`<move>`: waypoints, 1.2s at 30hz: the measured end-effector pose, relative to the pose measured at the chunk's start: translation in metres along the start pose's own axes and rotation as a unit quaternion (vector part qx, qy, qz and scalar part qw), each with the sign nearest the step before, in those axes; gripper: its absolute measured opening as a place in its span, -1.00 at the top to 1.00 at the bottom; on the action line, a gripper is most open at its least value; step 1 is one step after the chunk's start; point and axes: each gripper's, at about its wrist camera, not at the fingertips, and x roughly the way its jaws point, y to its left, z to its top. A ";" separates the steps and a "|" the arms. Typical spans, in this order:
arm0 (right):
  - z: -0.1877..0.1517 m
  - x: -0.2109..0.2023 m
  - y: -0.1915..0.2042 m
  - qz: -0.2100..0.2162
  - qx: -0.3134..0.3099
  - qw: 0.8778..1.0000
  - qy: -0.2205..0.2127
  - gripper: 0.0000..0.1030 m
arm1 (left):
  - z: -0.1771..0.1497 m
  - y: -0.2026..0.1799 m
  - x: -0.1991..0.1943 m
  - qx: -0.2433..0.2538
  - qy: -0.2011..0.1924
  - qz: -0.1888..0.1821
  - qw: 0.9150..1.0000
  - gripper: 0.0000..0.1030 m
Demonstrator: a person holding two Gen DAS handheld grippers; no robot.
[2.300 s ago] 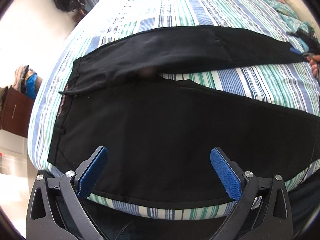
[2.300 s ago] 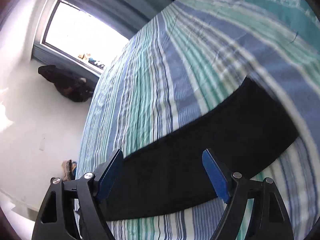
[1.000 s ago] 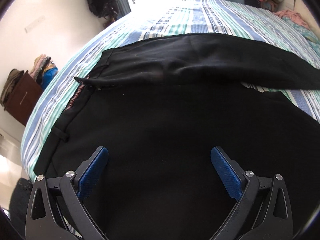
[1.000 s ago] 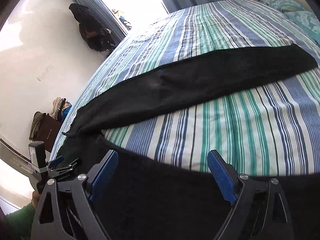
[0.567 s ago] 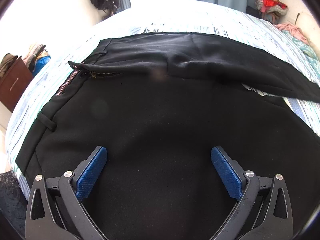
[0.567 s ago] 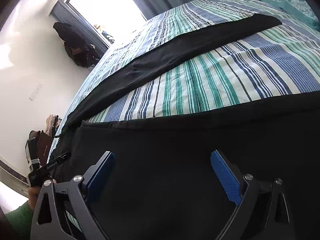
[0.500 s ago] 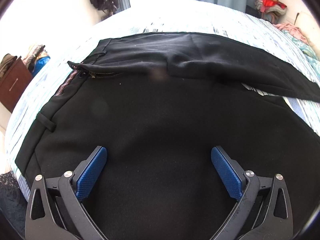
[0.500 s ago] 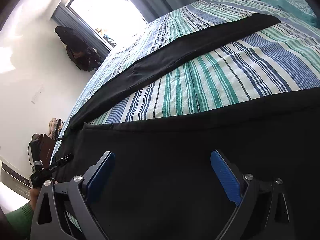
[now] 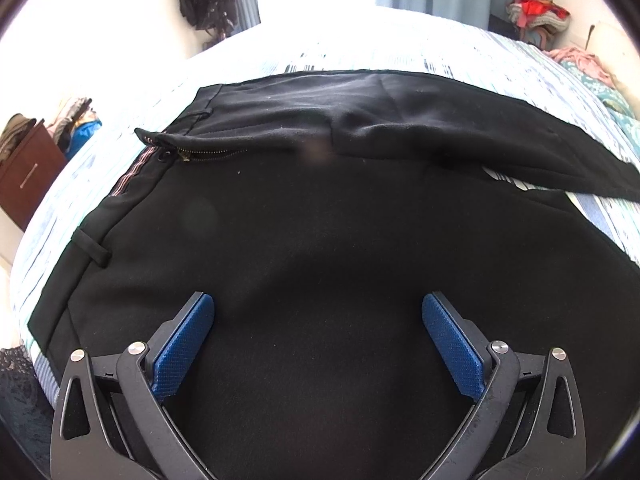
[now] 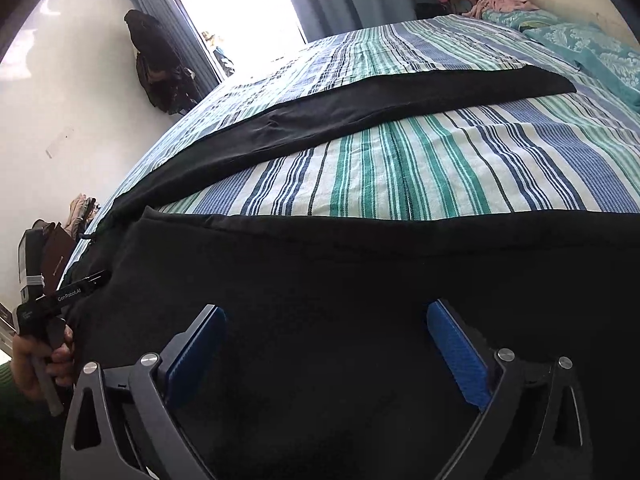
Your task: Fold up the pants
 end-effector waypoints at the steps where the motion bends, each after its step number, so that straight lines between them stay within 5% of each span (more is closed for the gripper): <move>1: 0.000 0.000 0.001 -0.001 -0.001 1.000 0.001 -0.97 | 0.000 0.000 0.000 0.000 0.000 0.000 1.000 -0.99; 36: 0.009 -0.002 -0.007 0.020 0.054 0.998 0.011 -1.00 | 0.001 -0.001 0.000 0.001 -0.002 0.002 1.000 -0.99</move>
